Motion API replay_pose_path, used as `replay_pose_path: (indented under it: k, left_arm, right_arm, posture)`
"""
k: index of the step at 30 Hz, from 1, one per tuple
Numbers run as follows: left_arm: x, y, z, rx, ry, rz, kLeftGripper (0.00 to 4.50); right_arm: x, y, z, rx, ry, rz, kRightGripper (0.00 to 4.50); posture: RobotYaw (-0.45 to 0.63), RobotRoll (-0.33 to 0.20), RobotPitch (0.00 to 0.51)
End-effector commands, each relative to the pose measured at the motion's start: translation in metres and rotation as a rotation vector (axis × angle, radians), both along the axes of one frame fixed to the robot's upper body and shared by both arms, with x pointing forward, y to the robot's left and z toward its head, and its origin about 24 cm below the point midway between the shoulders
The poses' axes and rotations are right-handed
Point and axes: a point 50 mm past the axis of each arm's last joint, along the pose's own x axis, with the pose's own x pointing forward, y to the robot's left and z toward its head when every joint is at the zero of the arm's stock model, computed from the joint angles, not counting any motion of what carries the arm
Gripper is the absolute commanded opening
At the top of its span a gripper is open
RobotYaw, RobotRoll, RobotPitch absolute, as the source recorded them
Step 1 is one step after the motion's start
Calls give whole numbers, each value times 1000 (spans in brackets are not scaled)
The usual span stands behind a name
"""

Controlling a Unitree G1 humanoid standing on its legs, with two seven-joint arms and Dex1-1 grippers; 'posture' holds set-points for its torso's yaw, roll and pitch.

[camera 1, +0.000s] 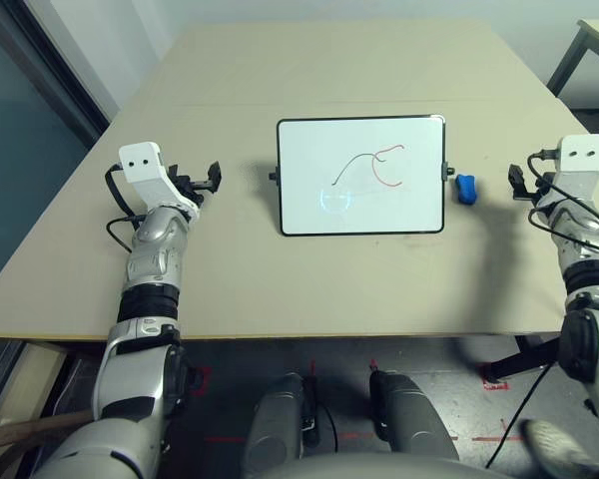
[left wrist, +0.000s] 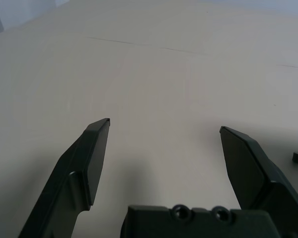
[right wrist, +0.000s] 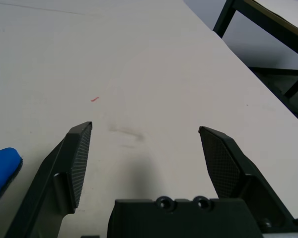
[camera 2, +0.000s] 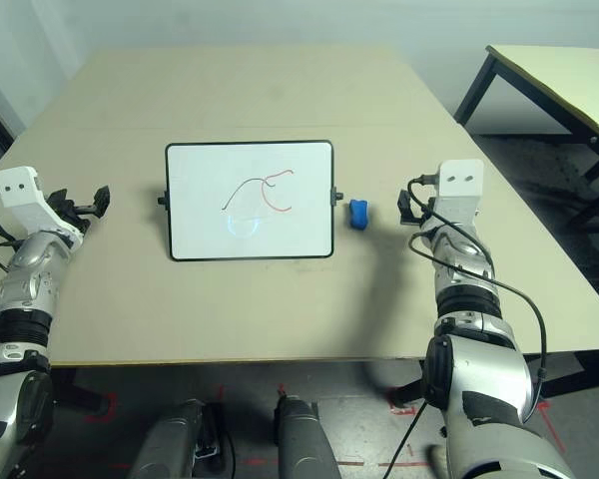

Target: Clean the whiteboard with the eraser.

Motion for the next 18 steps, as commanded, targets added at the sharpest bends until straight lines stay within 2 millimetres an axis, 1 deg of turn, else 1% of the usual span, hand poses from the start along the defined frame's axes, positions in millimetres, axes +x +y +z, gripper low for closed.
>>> replay_pose_path:
  k: [1, 3, 5, 10, 12, 14, 16, 18]
  left_arm:
    - [0, 5, -3, -2, 11, 18, 4500]
    - [1, 4, -2, 2, 13, 12, 4500]
    - [3, 2, 2, 8, -1, -13, 4500]
    - [6, -3, 23, 44, -40, -142, 4500]
    - [6, -7, 39, 71, -50, -248, 4500]
    - [4, -6, 49, 92, -51, -313, 4500]
    - [3, -9, 65, 108, -61, -395, 4500]
    - [1, -11, 77, 129, -73, -447, 4500]
  right_arm:
    - [-2, -2, -5, 7, 16, -2, 4476]
    - [-2, -3, -3, 8, 13, -2, 4476]
    - [-1, -3, 2, 13, 5, 2, 4476]
    - [4, 2, 16, 55, 23, 30, 4476]
    - [7, 12, 22, 73, 61, 80, 4476]
    - [7, 20, 25, 84, 90, 115, 4476]
    - [6, 32, 28, 108, 130, 153, 4476]
    - [4, 41, 29, 118, 159, 180, 4476]
  posture:
    - [-99, 0, 126]
    - [-102, 0, 122]
    - [-108, 0, 120]
    - [-129, 0, 114]
    - [-130, 0, 110]
    - [-137, 0, 107]
    - [-146, 0, 109]
    - [-144, 0, 108]
